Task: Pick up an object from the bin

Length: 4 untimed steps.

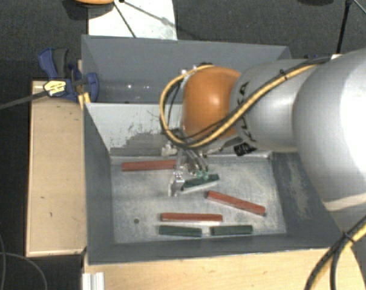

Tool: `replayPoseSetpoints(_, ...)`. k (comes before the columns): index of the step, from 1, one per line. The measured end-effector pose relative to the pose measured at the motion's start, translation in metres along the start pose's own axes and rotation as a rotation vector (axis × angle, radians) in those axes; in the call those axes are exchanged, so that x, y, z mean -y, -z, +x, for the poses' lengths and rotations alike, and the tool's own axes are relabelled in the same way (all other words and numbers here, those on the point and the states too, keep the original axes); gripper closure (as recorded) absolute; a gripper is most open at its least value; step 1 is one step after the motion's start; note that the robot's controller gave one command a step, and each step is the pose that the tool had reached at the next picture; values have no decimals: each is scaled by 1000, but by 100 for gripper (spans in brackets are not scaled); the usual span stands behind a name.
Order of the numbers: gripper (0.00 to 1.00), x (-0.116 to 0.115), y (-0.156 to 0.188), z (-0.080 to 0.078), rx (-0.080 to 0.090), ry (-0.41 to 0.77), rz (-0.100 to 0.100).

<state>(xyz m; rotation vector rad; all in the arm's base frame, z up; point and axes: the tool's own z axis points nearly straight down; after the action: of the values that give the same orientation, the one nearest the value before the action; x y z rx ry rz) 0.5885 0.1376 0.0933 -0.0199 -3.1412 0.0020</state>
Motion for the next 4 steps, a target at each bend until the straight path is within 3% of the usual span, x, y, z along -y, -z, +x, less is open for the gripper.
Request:
replayPoseSetpoints(1, 0, 22, 6, 11, 0, 194, -1)
replayPoseSetpoints(2, 100, 59, -17, 16, 5, 24, -8)
replayPoseSetpoints(4, 100, 60, -17, 16, 5, 17, -8)
